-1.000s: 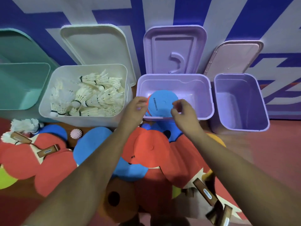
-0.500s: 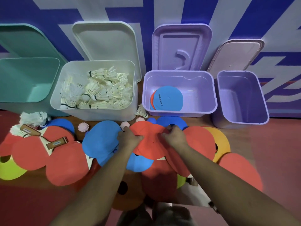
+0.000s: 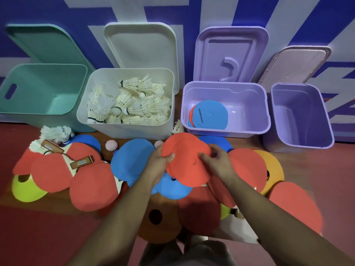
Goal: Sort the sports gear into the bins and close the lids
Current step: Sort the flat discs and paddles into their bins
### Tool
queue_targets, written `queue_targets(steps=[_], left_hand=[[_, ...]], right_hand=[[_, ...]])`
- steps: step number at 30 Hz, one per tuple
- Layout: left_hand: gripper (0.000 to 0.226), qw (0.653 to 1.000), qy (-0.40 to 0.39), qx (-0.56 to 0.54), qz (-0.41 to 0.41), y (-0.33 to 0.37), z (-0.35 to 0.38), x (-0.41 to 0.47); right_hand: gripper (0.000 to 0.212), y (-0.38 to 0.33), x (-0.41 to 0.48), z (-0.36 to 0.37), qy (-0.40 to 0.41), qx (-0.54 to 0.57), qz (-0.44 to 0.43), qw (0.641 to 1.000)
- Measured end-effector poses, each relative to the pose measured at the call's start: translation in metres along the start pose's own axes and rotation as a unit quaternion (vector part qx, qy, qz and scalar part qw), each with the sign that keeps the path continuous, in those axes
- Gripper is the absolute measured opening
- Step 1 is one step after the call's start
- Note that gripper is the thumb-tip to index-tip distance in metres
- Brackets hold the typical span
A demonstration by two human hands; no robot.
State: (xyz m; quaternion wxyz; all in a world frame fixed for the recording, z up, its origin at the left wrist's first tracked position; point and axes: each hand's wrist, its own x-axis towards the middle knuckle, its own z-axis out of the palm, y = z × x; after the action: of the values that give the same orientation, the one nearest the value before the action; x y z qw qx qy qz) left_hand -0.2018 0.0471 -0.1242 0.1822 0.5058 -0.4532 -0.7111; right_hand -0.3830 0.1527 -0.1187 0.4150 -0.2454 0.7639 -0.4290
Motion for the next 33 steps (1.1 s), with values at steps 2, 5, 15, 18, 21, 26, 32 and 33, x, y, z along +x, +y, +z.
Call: queue_targets(steps=[2,5,15,18,21,26,32,33], left_hand=[[0.035,0.993,-0.034,-0.109,-0.008,0.007,-0.001,-0.015],[0.028,0.995,-0.039,-0.087,-0.018,0.007,-0.006,-0.033],[0.063,0.885,0.310,0.339,-0.075,-0.023,-0.138,-0.020],[0.081,0.880,0.314,0.344,-0.091,-0.007,-0.132,-0.014],[0.087,0.856,0.299,0.408,-0.103,-0.002,-0.130,-0.010],[0.069,0.874,0.286,0.390,-0.046,-0.007,-0.152,-0.002],[0.023,0.977,0.162,0.135,0.005,0.026,-0.143,-0.016],[0.023,0.987,0.143,0.076,0.001,0.030,-0.144,-0.021]], right_hand=[[0.026,-0.011,-0.010,-0.001,-0.038,0.169,0.058,0.983],[0.031,-0.022,-0.021,0.006,-0.122,0.316,0.147,0.929],[0.026,-0.027,-0.038,0.058,-0.073,0.290,0.154,0.942],[0.028,-0.024,-0.041,0.070,-0.054,0.298,0.160,0.939],[0.026,-0.021,-0.045,0.082,-0.025,0.298,0.170,0.939],[0.035,-0.016,-0.051,0.095,0.024,0.319,0.179,0.930],[0.063,-0.027,-0.065,0.103,-0.001,0.426,0.176,0.887],[0.062,-0.030,-0.068,0.106,-0.010,0.443,0.173,0.880]])
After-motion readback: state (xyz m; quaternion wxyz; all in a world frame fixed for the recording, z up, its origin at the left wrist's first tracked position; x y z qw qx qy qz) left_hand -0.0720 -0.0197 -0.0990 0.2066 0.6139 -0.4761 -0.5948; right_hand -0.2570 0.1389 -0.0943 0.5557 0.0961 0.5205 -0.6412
